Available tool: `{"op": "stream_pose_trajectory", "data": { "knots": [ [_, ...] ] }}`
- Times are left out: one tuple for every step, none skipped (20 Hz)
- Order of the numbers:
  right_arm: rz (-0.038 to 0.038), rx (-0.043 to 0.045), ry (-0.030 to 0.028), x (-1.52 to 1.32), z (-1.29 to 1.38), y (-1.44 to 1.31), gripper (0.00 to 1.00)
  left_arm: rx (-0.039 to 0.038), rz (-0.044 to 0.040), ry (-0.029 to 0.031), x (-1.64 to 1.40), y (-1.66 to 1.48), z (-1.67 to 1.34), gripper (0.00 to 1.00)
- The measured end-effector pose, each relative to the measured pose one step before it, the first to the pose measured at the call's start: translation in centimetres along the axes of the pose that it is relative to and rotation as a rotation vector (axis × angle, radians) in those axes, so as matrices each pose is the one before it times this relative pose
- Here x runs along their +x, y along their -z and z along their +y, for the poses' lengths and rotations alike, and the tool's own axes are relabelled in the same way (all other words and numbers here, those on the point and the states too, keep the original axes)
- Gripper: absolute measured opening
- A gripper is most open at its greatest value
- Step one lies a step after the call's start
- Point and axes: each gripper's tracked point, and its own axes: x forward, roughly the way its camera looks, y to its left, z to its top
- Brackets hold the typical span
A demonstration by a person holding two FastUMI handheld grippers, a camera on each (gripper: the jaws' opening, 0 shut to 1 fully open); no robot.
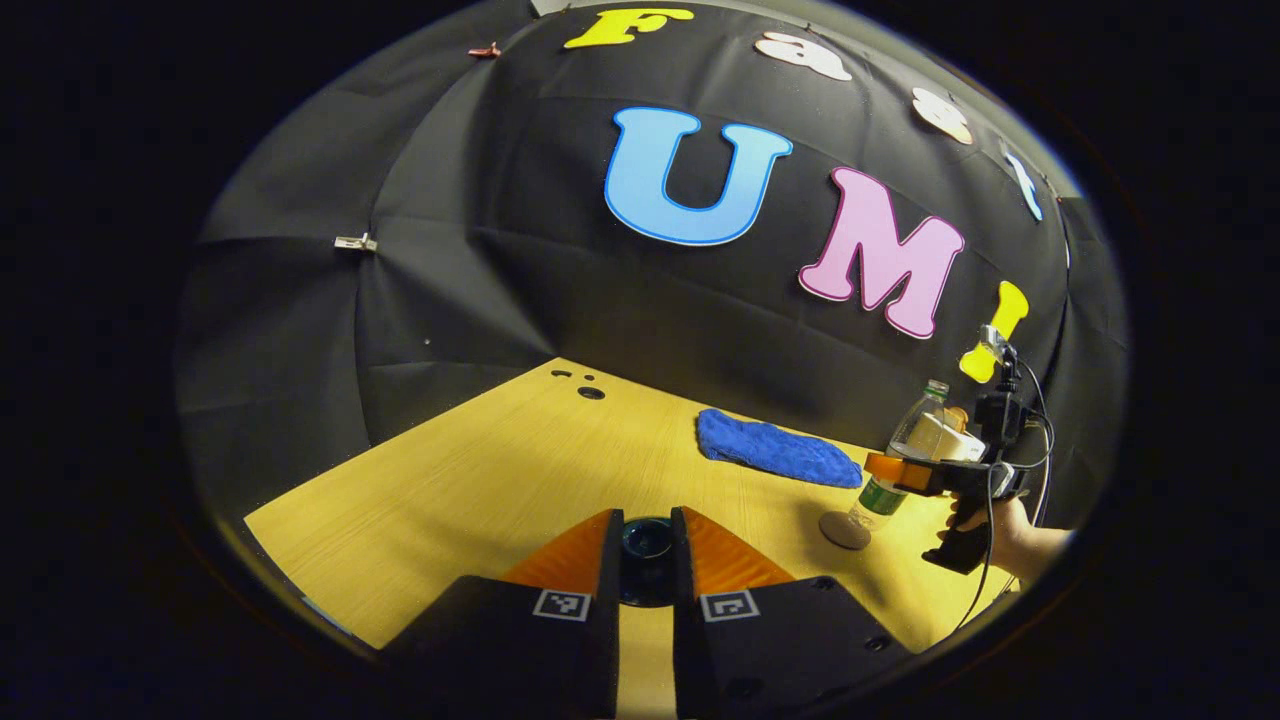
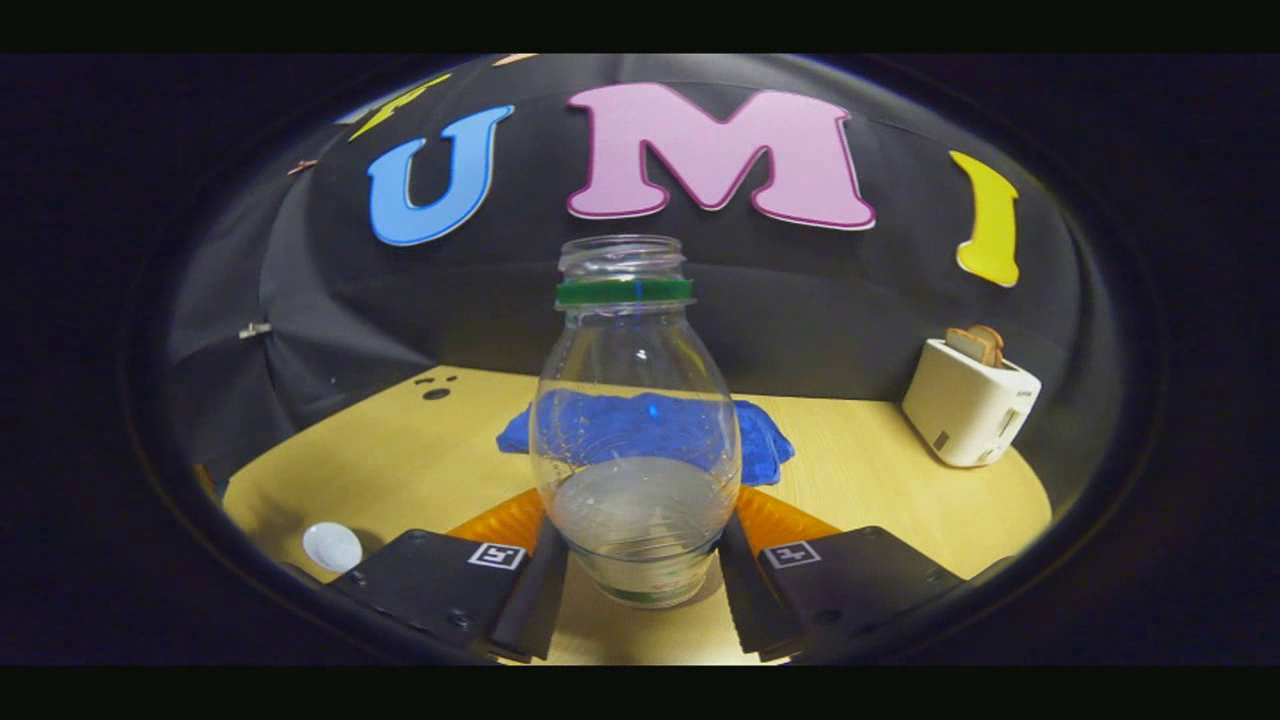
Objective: Open the teacup lid with one hand, grasp the water bottle and pour water into the teacup with the other hand; after pouring, place the water bottle on the coaster and then close the teacup lid.
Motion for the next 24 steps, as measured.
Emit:
{"op": "stream_pose_trajectory", "data": {
  "knots": [
    [-0.00620, 0.00962, 0.00774, 0.538, -0.310, 0.227, 0.68, -0.00165, -0.00067, 0.00388, 0.229, 0.053, -0.221, 0.22],
    [-0.00246, 0.00544, -0.00134, 0.245, -0.011, 0.304, 0.71, -0.00387, 0.00002, 0.00308, 0.139, 0.046, -0.186, 0.25],
    [-0.00728, 0.00596, -0.00250, 0.251, 0.173, 0.054, 0.71, -0.00444, 0.00306, 0.00209, 0.245, 0.234, -0.174, 0.25],
    [-0.00900, 0.00117, -0.00137, 0.354, 0.057, 0.248, 0.71, 0.00000, 0.00239, 0.00304, 0.117, 0.160, -0.188, 0.25],
    [-0.01289, -0.00542, 0.00199, 0.442, -0.202, 0.159, 0.73, 0.00646, -0.00138, 0.00092, 0.085, 0.136, -0.202, 0.25],
    [-0.00592, -0.00277, -0.00402, 0.281, 0.058, 0.094, 0.74, 0.00768, 0.00097, -0.00064, 0.068, 0.087, -0.182, 0.26],
    [0.00104, -0.00023, -0.00052, 0.228, -0.081, 0.251, 0.75, 0.00282, 0.00501, 0.00203, 0.063, 0.234, -0.141, 0.25],
    [0.00063, -0.00315, 0.00691, 0.080, -0.169, 0.124, 0.71, -0.00104, 0.00247, 0.00345, 0.018, 0.128, -0.218, 0.26],
    [0.00250, -0.00837, 0.00944, -0.056, -0.120, 0.076, 0.77, -0.00164, 0.00119, 0.00425, 0.061, 0.088, -0.205, 0.25],
    [-0.00174, -0.01174, 0.01551, 0.030, -0.277, 0.065, 0.77, 0.00192, 0.00146, 0.00335, 0.071, -0.076, -0.158, 0.25],
    [-0.00073, -0.00459, 0.00585, -0.079, -0.041, 0.117, 0.78, 0.00385, 0.00126, 0.00107, 0.110, 0.104, -0.103, 0.25],
    [0.00640, 0.00545, -0.00001, -0.027, 0.058, 0.296, 0.79, 0.00248, 0.00059, 0.00138, 0.024, -0.047, -0.055, 0.25],
    [0.00851, 0.00947, -0.00658, 0.002, 0.101, 0.316, 0.80, -0.00051, 0.00113, -0.00047, 0.087, 0.047, 0.053, 0.22],
    [0.00453, 0.00734, -0.00398, 0.028, 0.049, 0.149, 0.80, -0.00235, 0.00076, 0.00134, 0.094, 0.020, -0.043, 0.22],
    [0.00263, 0.00216, 0.00213, 0.033, -0.129, 0.140, 0.80, -0.00083, 0.00040, -0.00093, 0.071, 0.155, -0.001, 0.25],
    [0.00404, 0.00134, -0.00064, 0.011, -0.063, 0.104, 0.80, 0.00216, 0.00131, -0.00140, 0.019, -0.059, -0.015, 0.25],
    [0.00537, 0.00362, -0.00107, 0.083, 0.057, 0.112, 0.80, 0.00297, -0.00053, -0.00198, 0.055, -0.012, -0.023, 0.25],
    [0.00290, 0.00763, -0.00755, -0.119, 0.151, 0.016, 0.81, 0.00134, -0.00285, -0.00090, 0.032, -0.128, -0.045, 0.22],
    [0.00227, 0.00515, -0.00184, -0.068, 0.051, 0.001, 0.89, 0.00083, -0.00097, -0.00013, 0.133, -0.009, -0.111, 0.22],
    [0.00000, -0.00079, 0.00217, 0.141, -0.046, 0.072, 0.95, 0.00104, 0.00081, 0.00058, 0.101, 0.002, -0.149, 0.25],
    [-0.00076, -0.00579, 0.00297, -0.408, -0.123, -0.229, 1.00, 0.00104, 0.00000, 0.00149, 0.014, 0.035, -0.087, 0.25],
    [-0.00044, -0.00558, -0.00265, -0.223, 0.052, -0.007, 1.00, 0.00071, -0.00062, 0.00253, 0.033, -0.047, -0.224, 0.25],
    [0.00360, -0.00383, -0.00340, -0.269, 0.189, 0.151, 1.00, 0.00156, -0.00018, 0.00087, 0.095, -0.019, -0.145, 0.25],
    [0.00503, -0.00286, -0.00360, -0.365, 0.130, 0.224, 1.00, 0.00284, -0.00091, 0.00128, 0.058, -0.033, -0.167, 0.25]
  ]
}}
